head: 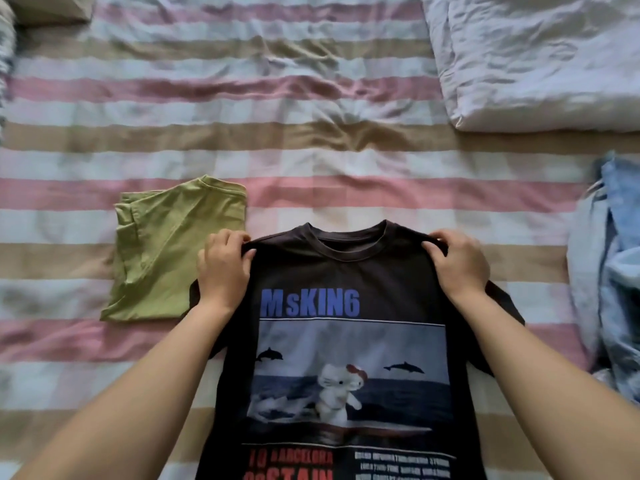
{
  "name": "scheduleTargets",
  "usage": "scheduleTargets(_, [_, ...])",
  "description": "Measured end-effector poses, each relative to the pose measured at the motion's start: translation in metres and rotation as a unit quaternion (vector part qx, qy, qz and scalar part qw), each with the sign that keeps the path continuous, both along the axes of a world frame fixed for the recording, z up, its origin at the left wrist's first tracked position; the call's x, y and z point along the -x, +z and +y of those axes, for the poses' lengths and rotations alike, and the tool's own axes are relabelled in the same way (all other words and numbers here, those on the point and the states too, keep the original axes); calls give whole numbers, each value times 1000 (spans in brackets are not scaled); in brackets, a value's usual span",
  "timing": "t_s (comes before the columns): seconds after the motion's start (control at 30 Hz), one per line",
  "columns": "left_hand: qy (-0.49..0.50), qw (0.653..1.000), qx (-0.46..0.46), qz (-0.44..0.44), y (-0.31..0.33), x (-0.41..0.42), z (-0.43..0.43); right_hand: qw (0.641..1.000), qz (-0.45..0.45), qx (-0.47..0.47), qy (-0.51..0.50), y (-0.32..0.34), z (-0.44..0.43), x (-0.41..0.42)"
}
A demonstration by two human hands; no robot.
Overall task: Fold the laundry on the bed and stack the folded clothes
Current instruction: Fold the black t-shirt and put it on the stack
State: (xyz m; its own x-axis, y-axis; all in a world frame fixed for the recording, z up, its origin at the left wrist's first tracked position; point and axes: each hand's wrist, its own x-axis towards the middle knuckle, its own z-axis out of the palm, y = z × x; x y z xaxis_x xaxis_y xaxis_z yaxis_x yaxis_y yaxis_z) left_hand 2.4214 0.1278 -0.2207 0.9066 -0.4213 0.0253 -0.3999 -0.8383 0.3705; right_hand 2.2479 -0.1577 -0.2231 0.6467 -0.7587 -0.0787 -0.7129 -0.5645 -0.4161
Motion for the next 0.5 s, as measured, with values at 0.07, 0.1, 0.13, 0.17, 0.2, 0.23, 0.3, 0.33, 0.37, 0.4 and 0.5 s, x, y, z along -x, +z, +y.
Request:
scheduleTargets(0.07, [4, 1000, 7, -27, 6, 18, 8, 999, -1, 39, 3, 5, 8, 15])
scheduleTargets(0.1, [-1, 999, 27, -34, 9, 31, 14, 999, -17, 49, -3, 9, 15, 27])
scheduleTargets(0.13, [-6, 998, 54, -35, 12, 47, 23, 998, -44, 53, -5, 13, 24, 43])
scheduleTargets(0.17, [-7, 996, 80, -34, 14, 64, 33, 996, -72, 55, -3, 16, 36, 59])
scheduleTargets(0.2, [-3, 995, 98, -30, 16, 85, 46, 994, -90, 53, -2, 20, 51, 78])
scheduleTargets(0.23, [6, 994, 105, -23, 18, 106, 59, 994, -97, 48, -5, 22, 68, 98])
scheduleTargets(0.3, [41, 994, 101, 4, 19, 152, 87, 996, -89, 24, -19, 26, 103, 142])
scheduleTargets(0.33, [69, 992, 100, 23, 18, 172, 100, 997, -78, 12, -25, 26, 120, 161])
scheduleTargets(0.37, [104, 988, 104, 51, 18, 192, 114, 998, -64, 0, -30, 27, 136, 183])
scheduleTargets(0.4, [141, 979, 116, 89, 18, 211, 126, 998, -48, -12, -37, 27, 150, 203])
scheduleTargets(0.5, [241, 917, 202, 245, 23, 251, 151, 991, -14, -85, -98, 27, 185, 253])
